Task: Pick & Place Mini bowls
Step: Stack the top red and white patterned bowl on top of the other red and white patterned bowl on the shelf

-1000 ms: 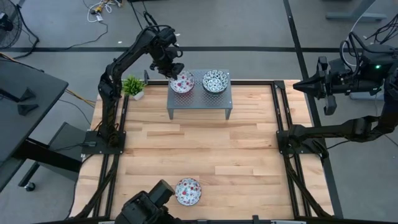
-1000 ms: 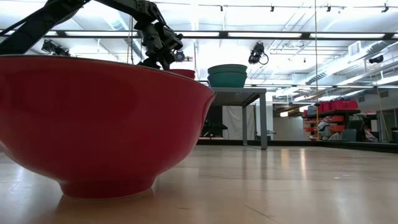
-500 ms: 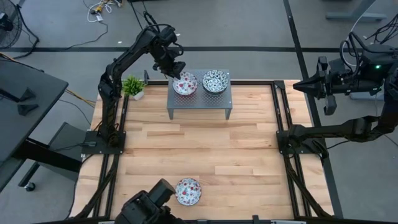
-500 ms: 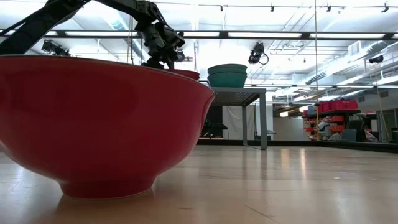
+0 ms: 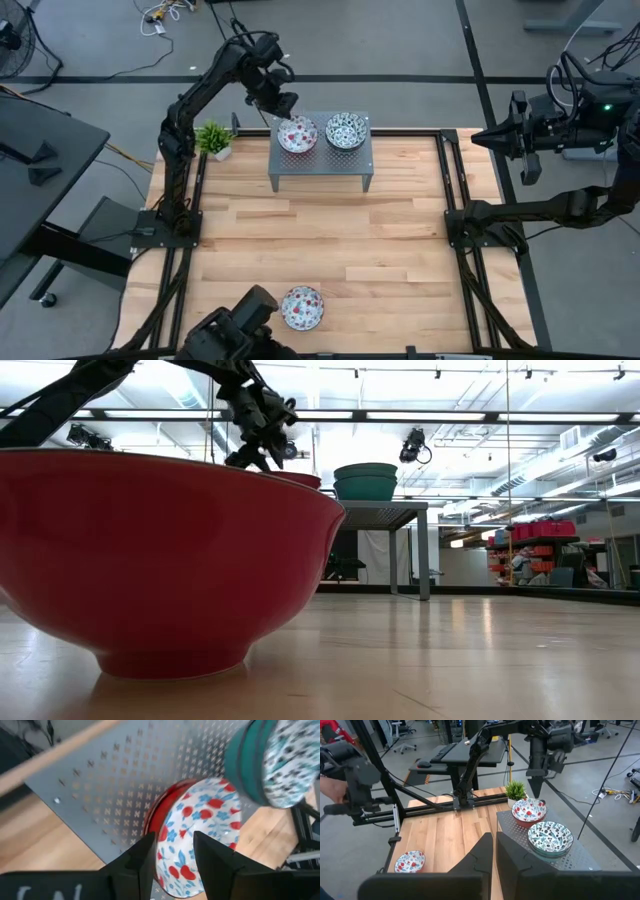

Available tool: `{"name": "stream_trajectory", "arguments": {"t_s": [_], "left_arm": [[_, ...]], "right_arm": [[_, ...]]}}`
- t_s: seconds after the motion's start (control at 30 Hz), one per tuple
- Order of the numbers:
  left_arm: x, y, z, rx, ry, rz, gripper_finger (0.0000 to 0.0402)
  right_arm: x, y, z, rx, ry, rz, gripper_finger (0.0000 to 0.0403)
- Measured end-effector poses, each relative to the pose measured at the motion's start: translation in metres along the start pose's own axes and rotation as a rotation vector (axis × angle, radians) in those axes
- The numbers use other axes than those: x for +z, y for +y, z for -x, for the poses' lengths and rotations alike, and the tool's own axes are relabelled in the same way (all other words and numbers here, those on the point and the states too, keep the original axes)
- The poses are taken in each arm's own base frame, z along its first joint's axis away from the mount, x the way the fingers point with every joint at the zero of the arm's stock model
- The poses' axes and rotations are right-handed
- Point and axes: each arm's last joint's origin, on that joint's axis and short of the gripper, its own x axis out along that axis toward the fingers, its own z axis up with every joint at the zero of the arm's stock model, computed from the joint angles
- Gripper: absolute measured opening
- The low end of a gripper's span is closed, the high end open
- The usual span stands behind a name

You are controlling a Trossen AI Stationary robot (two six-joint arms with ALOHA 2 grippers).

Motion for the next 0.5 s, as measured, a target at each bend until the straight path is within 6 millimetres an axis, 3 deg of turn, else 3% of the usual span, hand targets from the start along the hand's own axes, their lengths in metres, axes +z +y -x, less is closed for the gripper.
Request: {"name": "stream_trajectory", "arguments": {"t_s": [0.13, 0.3, 0.5], "left_arm": [[0.001, -0.004, 0.015, 0.010, -0.056, -0.018, 0.0138], [0.000, -0.003, 0.019, 0.010, -0.059, -0.028, 0.0138], [0.002, -0.009, 0.018, 0.005, -0.090, -0.240, 0.0135]], "right_arm": [[0.000, 0.000, 0.000, 0.000, 0.000, 0.000, 0.0025], [0.000, 0.000, 0.000, 0.001, 0.000, 0.000, 0.0025], [0.000, 0.000, 0.000, 0.000, 0.000, 0.000, 0.0025]]}}
